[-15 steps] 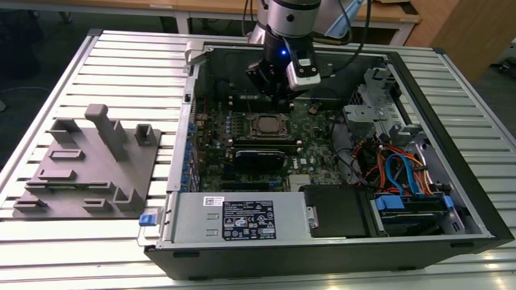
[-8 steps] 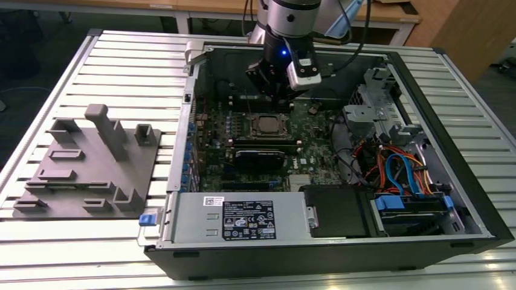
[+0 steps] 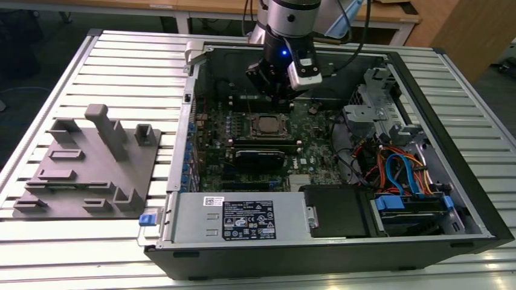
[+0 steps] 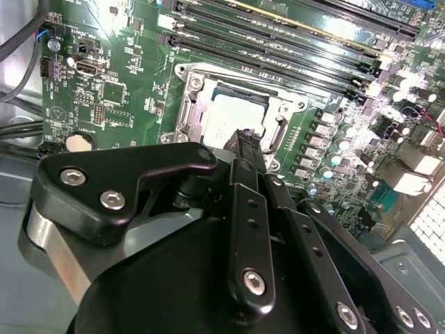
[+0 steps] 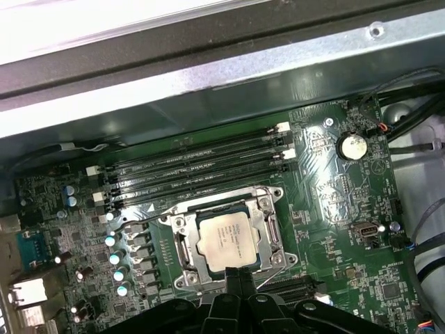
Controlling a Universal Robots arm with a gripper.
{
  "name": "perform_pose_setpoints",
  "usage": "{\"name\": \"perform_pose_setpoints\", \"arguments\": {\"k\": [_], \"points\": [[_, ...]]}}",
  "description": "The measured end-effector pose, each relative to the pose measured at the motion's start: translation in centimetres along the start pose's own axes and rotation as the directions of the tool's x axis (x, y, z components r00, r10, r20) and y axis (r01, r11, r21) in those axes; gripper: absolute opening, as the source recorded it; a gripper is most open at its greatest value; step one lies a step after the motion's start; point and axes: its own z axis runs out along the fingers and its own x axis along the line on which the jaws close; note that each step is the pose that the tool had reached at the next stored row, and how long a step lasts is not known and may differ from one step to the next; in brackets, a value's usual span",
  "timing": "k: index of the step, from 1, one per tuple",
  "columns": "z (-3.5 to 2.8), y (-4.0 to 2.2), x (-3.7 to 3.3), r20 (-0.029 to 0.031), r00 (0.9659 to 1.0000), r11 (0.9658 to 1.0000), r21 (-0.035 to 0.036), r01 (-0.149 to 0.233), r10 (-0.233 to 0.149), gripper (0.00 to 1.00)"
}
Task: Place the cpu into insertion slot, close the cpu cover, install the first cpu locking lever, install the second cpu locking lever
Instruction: 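Install the first cpu locking lever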
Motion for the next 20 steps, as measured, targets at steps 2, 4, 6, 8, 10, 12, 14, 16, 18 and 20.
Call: {"name": "perform_pose_setpoints", "arguments": {"k": [2,4,6,8,10,12,14,16,18,20], "points": [[0.00,0.00,0.00,0.0001,1.0000,1.0000,0.0001,0.004,-0.004,0.11],[0.00,0.00,0.00,0.0002,1.0000,1.0000,0.0002,0.008,-0.008,0.11],[0.00,0.00,0.00,0.0003,0.9999,0.9999,0.0002,0.013,-0.013,0.11],[0.00,0.00,0.00,0.0004,0.9999,0.9999,0.0002,0.017,-0.017,0.11],[0.00,0.00,0.00,0.0005,0.9998,0.9998,0.0003,0.021,-0.021,0.11],[0.00,0.00,0.00,0.0006,0.9997,0.9997,0.0003,0.025,-0.025,0.11],[0.00,0.00,0.00,0.0007,0.9996,0.9996,0.0004,0.029,-0.029,0.11],[0.00,0.00,0.00,0.0008,0.9994,0.9994,0.0004,0.033,-0.033,0.11],[0.00,0.00,0.00,0.0009,0.9993,0.9993,0.0004,0.038,-0.038,0.11],[0.00,0.00,0.00,0.0010,0.9991,0.9991,0.0005,0.042,-0.042,0.11]]}}
